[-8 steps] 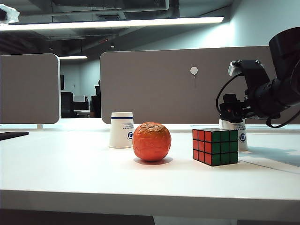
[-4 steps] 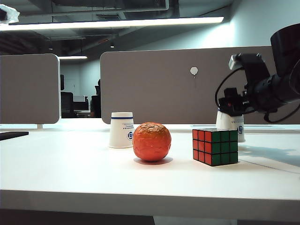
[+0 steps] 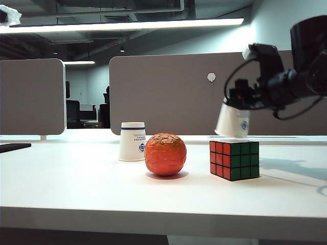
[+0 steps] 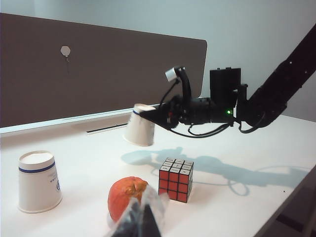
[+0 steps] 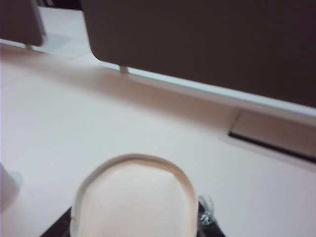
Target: Carefully pick up the cup on the right and stack it on top of the cup on the left.
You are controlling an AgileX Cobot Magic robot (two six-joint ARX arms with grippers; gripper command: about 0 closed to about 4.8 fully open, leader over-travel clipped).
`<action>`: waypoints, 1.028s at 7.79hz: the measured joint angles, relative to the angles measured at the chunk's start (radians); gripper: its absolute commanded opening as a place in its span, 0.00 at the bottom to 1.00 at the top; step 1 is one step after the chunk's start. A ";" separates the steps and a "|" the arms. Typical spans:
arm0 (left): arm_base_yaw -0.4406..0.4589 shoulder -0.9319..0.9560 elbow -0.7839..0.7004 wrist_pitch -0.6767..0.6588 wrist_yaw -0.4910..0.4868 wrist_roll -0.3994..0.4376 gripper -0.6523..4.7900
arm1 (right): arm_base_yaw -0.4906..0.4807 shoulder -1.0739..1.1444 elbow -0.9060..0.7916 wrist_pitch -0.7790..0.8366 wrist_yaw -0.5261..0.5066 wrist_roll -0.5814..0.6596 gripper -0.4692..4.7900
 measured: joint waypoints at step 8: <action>0.000 0.000 0.000 0.000 -0.005 0.000 0.11 | 0.335 0.130 0.470 -0.276 -0.135 -0.034 0.57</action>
